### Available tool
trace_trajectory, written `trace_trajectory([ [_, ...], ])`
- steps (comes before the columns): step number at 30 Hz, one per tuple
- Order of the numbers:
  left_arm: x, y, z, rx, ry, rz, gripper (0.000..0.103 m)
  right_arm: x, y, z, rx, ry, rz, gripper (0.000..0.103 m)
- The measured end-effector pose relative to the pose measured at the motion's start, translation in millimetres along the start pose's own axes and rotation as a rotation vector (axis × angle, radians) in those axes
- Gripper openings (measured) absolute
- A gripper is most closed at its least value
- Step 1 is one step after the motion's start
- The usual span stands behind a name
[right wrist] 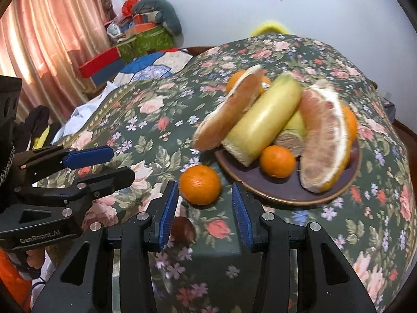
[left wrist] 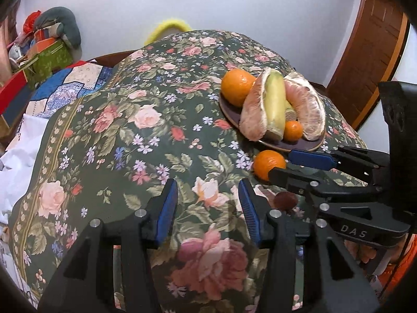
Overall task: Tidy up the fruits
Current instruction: 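Grasp another small orange from the quilt with the right tool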
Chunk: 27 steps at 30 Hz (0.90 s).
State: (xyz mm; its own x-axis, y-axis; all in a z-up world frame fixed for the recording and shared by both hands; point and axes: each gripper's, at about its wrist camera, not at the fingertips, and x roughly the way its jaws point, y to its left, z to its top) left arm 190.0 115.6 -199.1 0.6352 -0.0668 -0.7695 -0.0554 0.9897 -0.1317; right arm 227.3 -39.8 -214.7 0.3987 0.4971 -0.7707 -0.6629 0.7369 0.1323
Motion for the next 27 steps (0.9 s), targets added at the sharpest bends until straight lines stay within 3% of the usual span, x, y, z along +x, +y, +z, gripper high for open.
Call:
trace_trajectory([
  [6,5.8,5.3,-3.5,-0.016,0.008,-0.001,0.048,11.5,1.2,2.4,-0.001,0.022,-0.001,0.039],
  [10,8.3,3.3,-2.8,-0.014,0.015,0.005,0.048,10.8,-0.5,3.5,0.002,0.018,0.002,0.034],
  [17,0.4,-10.9,-0.4,-0.006,0.009,-0.006,0.048,-9.7,0.4,-1.7,-0.027,-0.027,-0.042,0.034],
  [27,5.3,-50.7,-5.2,0.034,0.055,-0.059,0.048,-46.1,-34.1,-20.5,0.024,-0.058,-0.099,0.034],
])
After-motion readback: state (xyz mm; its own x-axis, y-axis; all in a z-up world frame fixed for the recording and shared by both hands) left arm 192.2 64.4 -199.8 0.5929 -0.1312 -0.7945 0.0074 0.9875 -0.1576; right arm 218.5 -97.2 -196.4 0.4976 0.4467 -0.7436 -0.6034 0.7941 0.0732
